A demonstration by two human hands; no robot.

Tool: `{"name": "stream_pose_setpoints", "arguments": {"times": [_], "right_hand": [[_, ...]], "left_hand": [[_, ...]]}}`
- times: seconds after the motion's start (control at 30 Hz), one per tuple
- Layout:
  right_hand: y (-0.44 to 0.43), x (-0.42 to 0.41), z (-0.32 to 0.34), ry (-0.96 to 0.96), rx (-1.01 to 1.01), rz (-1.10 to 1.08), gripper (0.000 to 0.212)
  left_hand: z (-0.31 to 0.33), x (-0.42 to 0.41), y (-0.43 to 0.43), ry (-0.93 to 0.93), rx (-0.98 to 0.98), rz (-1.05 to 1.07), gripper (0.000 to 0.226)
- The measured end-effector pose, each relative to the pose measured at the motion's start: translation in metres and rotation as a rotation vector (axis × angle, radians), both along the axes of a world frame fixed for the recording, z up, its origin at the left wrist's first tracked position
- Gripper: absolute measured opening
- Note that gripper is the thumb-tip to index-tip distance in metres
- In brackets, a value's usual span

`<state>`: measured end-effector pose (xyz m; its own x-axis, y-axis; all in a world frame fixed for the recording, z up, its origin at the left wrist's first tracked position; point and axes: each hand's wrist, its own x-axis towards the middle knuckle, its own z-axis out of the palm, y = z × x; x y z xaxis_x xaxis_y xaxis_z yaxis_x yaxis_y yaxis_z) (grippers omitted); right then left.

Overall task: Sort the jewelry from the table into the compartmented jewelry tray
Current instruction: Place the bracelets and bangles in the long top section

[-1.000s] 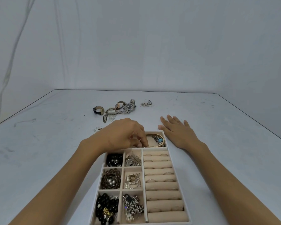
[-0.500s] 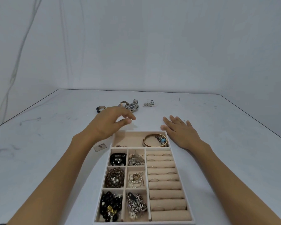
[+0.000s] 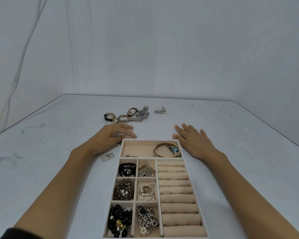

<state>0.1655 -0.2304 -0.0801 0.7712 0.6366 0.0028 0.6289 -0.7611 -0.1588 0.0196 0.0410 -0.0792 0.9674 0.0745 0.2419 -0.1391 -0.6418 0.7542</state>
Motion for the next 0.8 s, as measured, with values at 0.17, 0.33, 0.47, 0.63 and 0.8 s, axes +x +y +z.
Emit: {"name": "stream_pose_setpoints", "arguments": {"times": [0.17,0.33,0.47,0.63,0.8], "right_hand": [[0.001,-0.003,0.008,0.161,0.304,0.207,0.040],[0.004,-0.001,0.012,0.396,0.490,0.372,0.051],[0.004,0.002,0.015,0.468,0.538,0.334,0.052],[0.012,0.008,0.016,0.516,0.732,0.226,0.033],[0.037,0.034,0.013,0.310,0.675,0.105,0.032]], "left_hand": [[0.003,0.002,-0.007,0.055,-0.161,-0.076,0.039],[0.001,0.004,-0.011,0.072,-0.243,-0.075,0.041],[-0.001,0.006,-0.013,0.066,-0.249,-0.075,0.043],[-0.006,0.011,-0.003,-0.004,0.063,0.053,0.020],[-0.008,0.016,-0.004,0.134,0.404,0.151,0.053]]}}
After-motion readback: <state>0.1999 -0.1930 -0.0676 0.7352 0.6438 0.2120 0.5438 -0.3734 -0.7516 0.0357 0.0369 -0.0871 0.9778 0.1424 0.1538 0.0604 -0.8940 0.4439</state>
